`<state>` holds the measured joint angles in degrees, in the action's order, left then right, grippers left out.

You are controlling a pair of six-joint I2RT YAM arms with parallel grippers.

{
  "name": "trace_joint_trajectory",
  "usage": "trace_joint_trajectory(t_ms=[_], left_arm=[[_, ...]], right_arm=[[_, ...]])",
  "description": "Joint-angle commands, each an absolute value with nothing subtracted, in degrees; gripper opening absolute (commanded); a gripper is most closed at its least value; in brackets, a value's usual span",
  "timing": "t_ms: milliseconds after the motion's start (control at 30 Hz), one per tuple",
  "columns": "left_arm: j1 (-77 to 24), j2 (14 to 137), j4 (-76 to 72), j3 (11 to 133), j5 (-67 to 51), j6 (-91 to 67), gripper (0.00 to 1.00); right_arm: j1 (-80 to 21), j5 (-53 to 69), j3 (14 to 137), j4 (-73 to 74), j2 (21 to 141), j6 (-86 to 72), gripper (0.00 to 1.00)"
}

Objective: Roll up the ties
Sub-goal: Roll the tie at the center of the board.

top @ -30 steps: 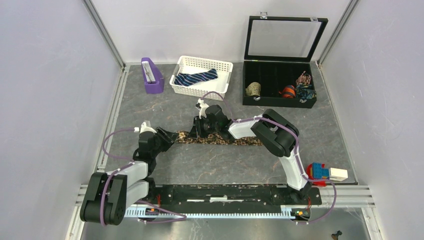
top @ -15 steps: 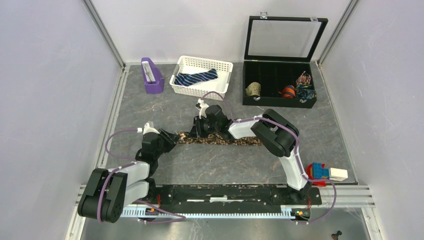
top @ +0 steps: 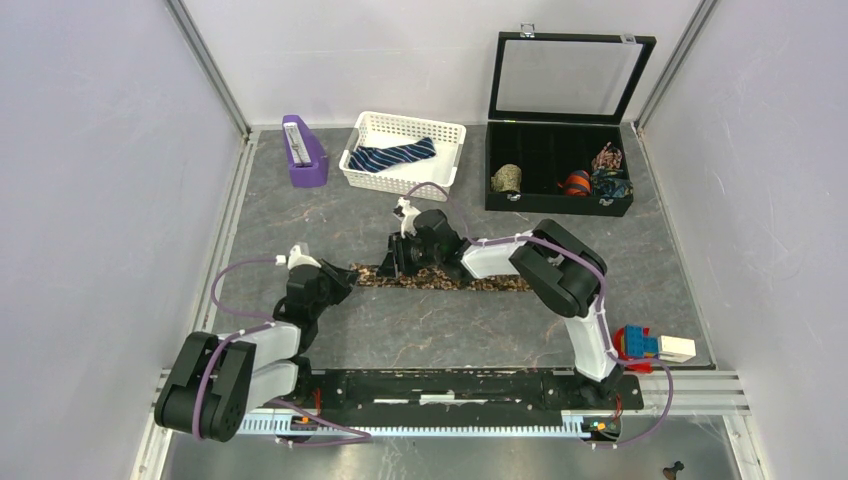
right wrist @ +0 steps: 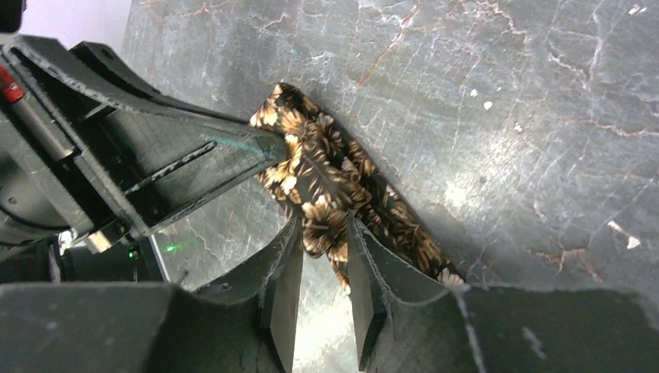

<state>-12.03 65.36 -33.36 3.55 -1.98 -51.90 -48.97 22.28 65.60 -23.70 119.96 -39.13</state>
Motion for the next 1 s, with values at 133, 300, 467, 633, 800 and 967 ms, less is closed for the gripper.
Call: trace_joint_trajectory(t_ms=[133,300,467,633,800,967], left_arm=[[-12.39,63.93,-35.15,3.79,-0.81,-46.65,0.04],[-12.46,61.84,-34.68,3.78,-1.84,-45.35,0.02],[-12.61,58.48,-31.31,4.81,-2.68,-43.65,0.02],[-13.09,55.81,-28.12,5.52,-2.14,-42.72,0.02],[-13.58,54.07,-25.3,6.82,-2.2,-42.04,0.02],[-14.04,50.83,-21.2,8.19,-1.88,-40.93,0.02]], right_arm=[[-49.0,23.69,62.62,-22.47,111.58,-37.16,0.48],[-49.0,20.4,62.0,-22.84,109.29,-36.22,0.46],[-50.09,20.58,65.4,-23.91,112.08,-37.54,0.38],[-50.68,20.1,67.63,-25.7,115.42,-38.89,0.34],[-50.98,20.22,69.9,-26.44,119.43,-39.62,0.33],[-51.19,20.89,70.94,-27.45,122.52,-40.56,0.32]])
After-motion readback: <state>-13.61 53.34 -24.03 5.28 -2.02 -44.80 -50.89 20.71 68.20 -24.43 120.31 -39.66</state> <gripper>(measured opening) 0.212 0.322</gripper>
